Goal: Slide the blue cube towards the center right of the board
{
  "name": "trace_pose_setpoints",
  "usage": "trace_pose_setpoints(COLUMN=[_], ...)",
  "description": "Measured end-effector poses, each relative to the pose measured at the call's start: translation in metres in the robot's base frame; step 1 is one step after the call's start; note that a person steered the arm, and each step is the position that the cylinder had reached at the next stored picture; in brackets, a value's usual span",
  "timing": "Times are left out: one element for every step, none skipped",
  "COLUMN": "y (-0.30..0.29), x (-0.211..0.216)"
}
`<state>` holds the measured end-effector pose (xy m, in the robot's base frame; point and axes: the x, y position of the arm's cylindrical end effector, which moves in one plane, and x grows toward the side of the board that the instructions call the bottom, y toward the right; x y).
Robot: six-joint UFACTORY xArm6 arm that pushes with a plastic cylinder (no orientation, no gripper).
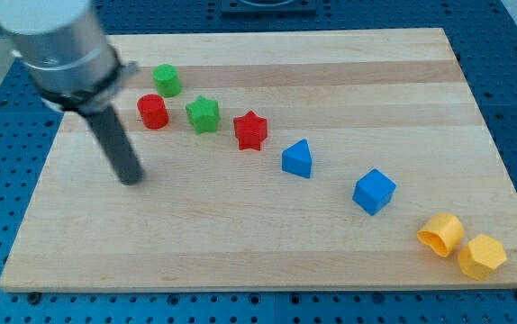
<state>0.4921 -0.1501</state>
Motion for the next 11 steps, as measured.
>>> trace_pose_setpoints(y=[0.092,0.166,0.234,0.323,0.358,0.379,0.314,0.299,0.308,0.291,0.258], x=[0.01,0.022,0.06,0.034,-0.012,0.033,0.035,0.006,-0.014,0.014,0.019])
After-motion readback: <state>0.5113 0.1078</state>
